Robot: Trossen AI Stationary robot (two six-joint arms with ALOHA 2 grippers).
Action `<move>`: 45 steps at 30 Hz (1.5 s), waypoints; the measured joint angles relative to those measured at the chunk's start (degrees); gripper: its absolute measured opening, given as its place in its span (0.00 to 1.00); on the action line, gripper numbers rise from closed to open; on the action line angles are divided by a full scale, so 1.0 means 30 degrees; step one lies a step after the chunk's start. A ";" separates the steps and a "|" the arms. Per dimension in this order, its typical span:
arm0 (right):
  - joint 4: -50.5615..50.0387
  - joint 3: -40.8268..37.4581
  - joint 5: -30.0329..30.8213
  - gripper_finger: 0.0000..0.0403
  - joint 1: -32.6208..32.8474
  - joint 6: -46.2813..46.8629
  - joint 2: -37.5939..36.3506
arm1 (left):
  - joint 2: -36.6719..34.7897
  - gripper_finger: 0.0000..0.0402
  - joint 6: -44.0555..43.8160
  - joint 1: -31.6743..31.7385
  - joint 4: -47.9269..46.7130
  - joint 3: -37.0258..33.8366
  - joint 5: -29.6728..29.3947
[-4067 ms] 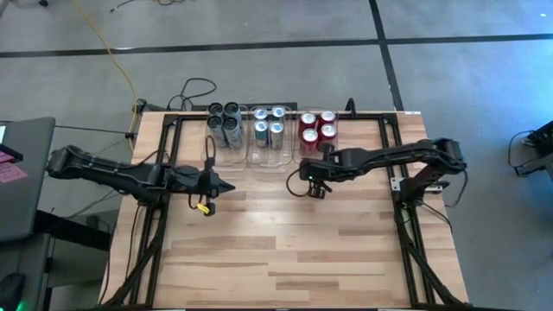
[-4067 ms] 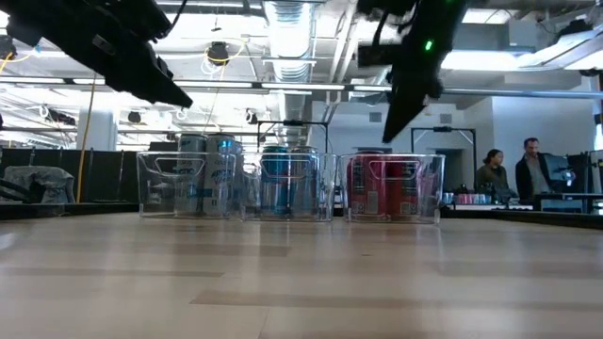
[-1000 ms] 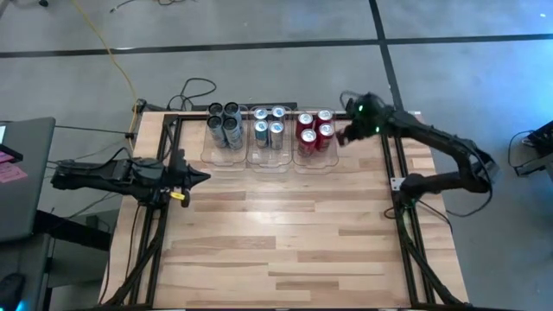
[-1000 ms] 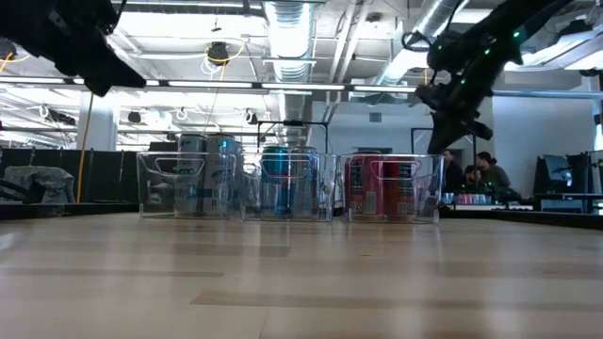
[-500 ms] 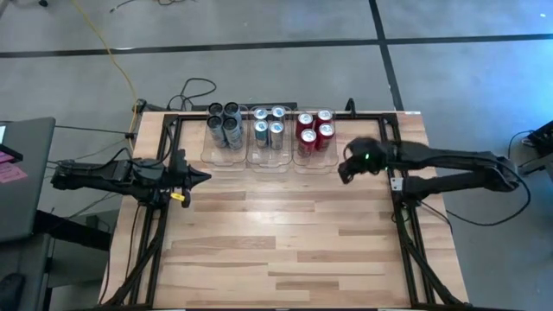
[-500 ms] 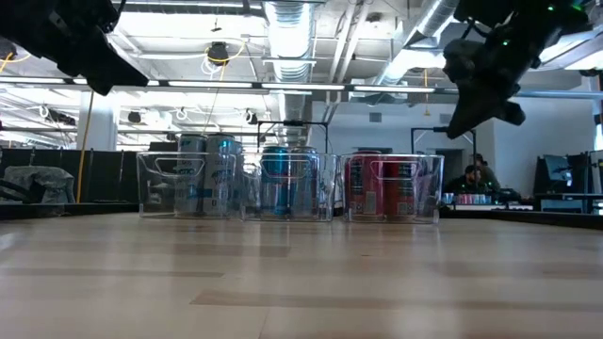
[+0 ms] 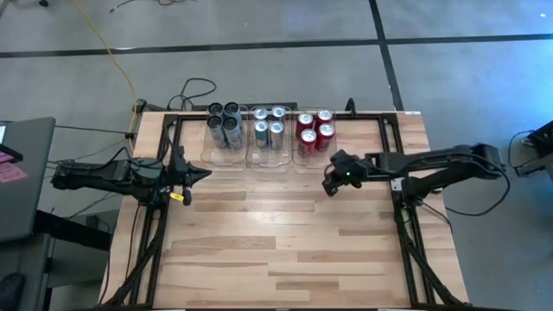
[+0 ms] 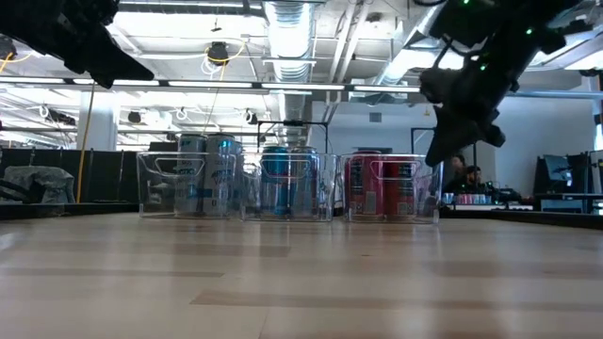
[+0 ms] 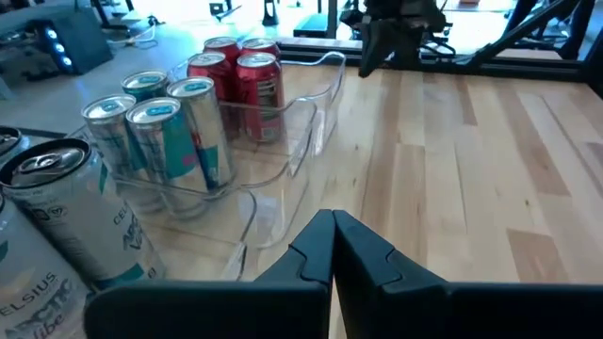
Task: Sort soda cans
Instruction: Move the bottom transparent bin from the bottom to the top right, then return to Home Position
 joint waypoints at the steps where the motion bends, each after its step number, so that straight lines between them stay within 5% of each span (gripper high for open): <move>1: 0.0035 0.0000 0.0032 0.00 -0.0209 -0.0078 0.0154 | 0.0000 0.00 0.0000 0.0000 0.0000 0.0000 0.0000; 25: 0.1558 0.0000 -0.0739 0.00 -0.3518 -0.3085 0.0505 | 0.0015 0.00 -0.0437 0.0000 0.0000 0.0000 0.0036; 35: 0.2727 0.0015 -0.0446 0.00 -0.0798 -0.2727 -0.0306 | 0.0015 0.00 -0.0725 0.0000 0.1058 -0.0007 0.0047; 45: 0.4923 0.0015 0.0299 0.00 0.2766 -0.5651 -0.4248 | 0.0127 0.00 -0.0816 -0.0002 0.3510 0.0591 0.1660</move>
